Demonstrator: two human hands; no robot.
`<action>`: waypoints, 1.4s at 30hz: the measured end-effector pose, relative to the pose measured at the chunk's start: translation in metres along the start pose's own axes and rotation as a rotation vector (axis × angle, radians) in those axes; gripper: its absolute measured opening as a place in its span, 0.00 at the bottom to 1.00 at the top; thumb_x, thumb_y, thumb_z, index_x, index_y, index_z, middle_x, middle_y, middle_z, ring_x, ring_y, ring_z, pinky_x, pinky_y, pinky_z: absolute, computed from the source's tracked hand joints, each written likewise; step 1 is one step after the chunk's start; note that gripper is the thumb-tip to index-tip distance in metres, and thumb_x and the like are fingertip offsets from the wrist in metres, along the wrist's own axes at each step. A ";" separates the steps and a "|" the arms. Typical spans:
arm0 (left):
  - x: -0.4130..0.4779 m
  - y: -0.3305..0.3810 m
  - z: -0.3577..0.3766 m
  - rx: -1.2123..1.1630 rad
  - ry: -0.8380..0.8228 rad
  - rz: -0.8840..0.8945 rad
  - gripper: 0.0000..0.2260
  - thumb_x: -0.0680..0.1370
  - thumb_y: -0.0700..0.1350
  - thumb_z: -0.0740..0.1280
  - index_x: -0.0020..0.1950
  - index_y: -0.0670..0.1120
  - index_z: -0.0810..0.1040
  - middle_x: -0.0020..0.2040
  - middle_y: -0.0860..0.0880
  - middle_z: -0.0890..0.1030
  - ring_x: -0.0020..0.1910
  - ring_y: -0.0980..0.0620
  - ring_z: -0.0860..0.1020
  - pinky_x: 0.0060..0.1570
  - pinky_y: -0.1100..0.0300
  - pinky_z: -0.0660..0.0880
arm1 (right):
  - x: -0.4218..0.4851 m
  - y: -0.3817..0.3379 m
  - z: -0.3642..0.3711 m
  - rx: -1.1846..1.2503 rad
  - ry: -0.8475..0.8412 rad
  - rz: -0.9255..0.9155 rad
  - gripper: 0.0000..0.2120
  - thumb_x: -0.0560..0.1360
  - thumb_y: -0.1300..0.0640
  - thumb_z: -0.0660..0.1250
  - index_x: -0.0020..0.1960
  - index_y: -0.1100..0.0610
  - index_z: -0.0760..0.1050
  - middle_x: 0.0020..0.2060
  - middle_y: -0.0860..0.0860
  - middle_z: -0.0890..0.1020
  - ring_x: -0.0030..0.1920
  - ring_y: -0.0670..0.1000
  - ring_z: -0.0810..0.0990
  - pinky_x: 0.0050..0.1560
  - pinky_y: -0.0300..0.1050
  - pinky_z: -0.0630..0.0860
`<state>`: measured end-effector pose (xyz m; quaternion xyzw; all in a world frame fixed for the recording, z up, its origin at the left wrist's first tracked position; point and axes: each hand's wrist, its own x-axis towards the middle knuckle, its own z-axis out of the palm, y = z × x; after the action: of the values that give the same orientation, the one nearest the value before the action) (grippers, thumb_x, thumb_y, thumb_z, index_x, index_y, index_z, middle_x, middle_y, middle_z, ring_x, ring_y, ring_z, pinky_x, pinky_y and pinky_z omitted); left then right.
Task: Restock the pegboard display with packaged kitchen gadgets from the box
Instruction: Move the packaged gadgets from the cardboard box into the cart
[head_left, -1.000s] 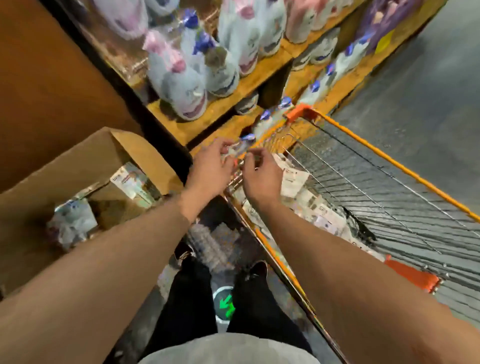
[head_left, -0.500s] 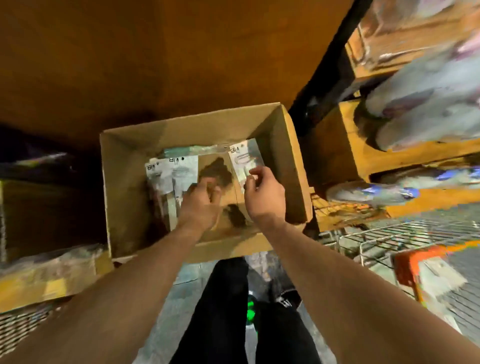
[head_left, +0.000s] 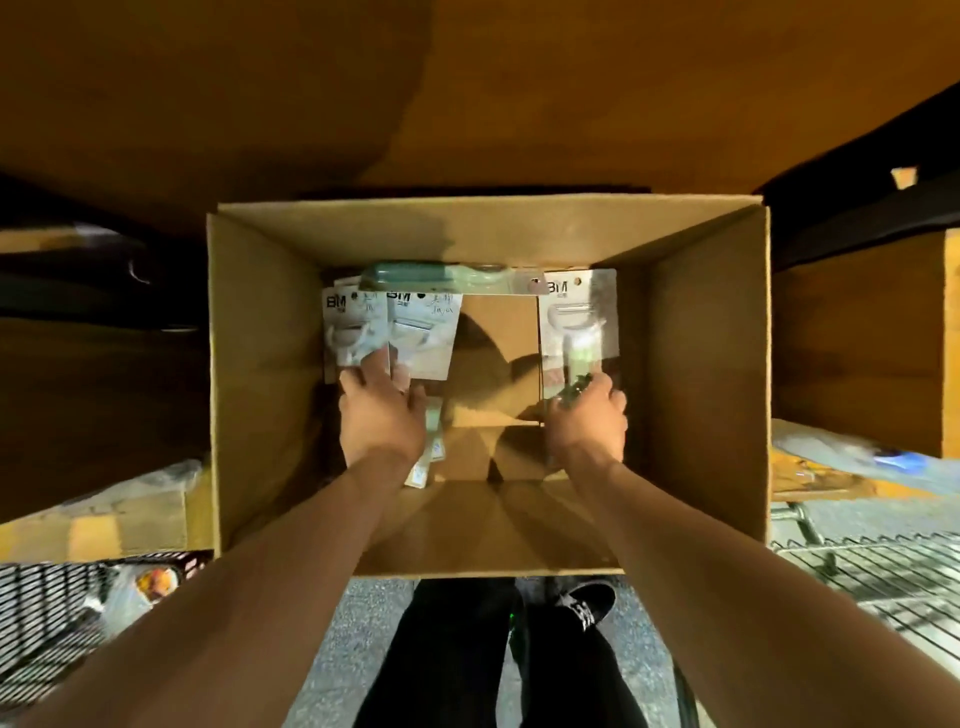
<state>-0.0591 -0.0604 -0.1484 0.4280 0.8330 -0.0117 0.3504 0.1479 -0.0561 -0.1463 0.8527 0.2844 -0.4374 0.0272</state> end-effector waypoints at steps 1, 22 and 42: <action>0.001 0.001 0.000 -0.005 0.008 -0.018 0.26 0.81 0.49 0.70 0.77 0.49 0.65 0.69 0.40 0.68 0.62 0.34 0.76 0.56 0.39 0.79 | 0.001 -0.001 0.003 0.024 -0.019 -0.005 0.21 0.82 0.53 0.66 0.72 0.52 0.65 0.69 0.55 0.72 0.65 0.59 0.76 0.67 0.58 0.76; 0.006 -0.010 -0.017 -0.062 -0.072 -0.025 0.24 0.78 0.52 0.77 0.69 0.54 0.69 0.66 0.44 0.73 0.55 0.45 0.78 0.59 0.51 0.76 | -0.004 -0.023 0.049 0.596 -0.023 0.146 0.14 0.79 0.40 0.68 0.55 0.50 0.73 0.48 0.50 0.84 0.46 0.53 0.85 0.48 0.55 0.85; -0.008 -0.017 -0.038 -0.268 -0.093 0.132 0.25 0.80 0.53 0.72 0.75 0.52 0.68 0.61 0.52 0.73 0.46 0.60 0.72 0.52 0.69 0.69 | -0.036 -0.027 0.049 0.516 -0.083 -0.184 0.14 0.85 0.41 0.57 0.61 0.50 0.69 0.47 0.43 0.81 0.45 0.41 0.81 0.37 0.32 0.73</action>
<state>-0.0900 -0.0647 -0.1200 0.4303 0.7801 0.1028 0.4424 0.0826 -0.0647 -0.1436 0.7833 0.2385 -0.5304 -0.2194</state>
